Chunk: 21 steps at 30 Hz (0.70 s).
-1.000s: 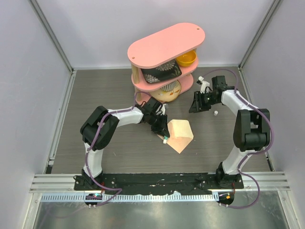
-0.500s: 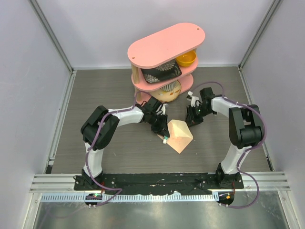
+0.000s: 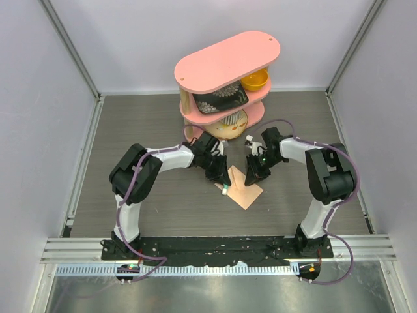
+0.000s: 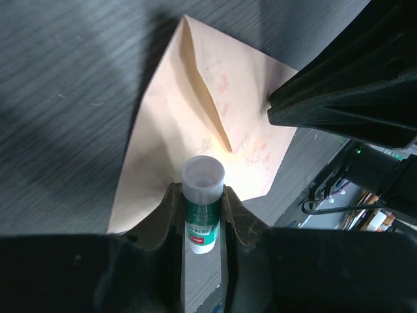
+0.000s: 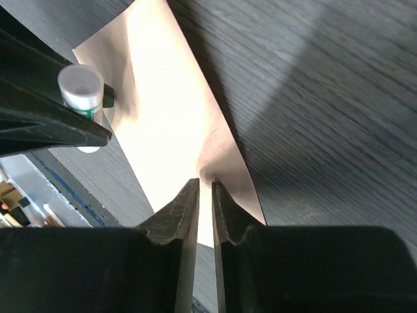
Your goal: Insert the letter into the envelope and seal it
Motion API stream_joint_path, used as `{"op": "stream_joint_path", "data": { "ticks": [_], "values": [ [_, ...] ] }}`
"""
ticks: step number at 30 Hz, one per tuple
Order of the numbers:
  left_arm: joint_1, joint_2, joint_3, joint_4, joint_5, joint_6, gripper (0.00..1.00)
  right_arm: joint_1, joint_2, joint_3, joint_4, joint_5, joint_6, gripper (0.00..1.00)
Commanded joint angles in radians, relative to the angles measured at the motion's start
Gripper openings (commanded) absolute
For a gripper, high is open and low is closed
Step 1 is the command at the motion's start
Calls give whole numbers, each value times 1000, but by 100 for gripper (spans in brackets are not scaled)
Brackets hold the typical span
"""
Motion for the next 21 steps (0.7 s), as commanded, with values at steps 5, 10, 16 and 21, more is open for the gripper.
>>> {"op": "stream_joint_path", "data": {
  "ticks": [5,10,16,21],
  "values": [
    [22,-130,-94,291,130,-154,0,0,62,26,-6,72,42,19],
    [-12,-84,-64,376,135,-227,0,-2,45,24,-13,86,50,12],
    [-17,37,23,352,74,-218,0,1,45,26,-23,81,50,10],
    [14,105,45,266,-18,-205,0,0,35,35,-52,90,47,10]
  ]
}}
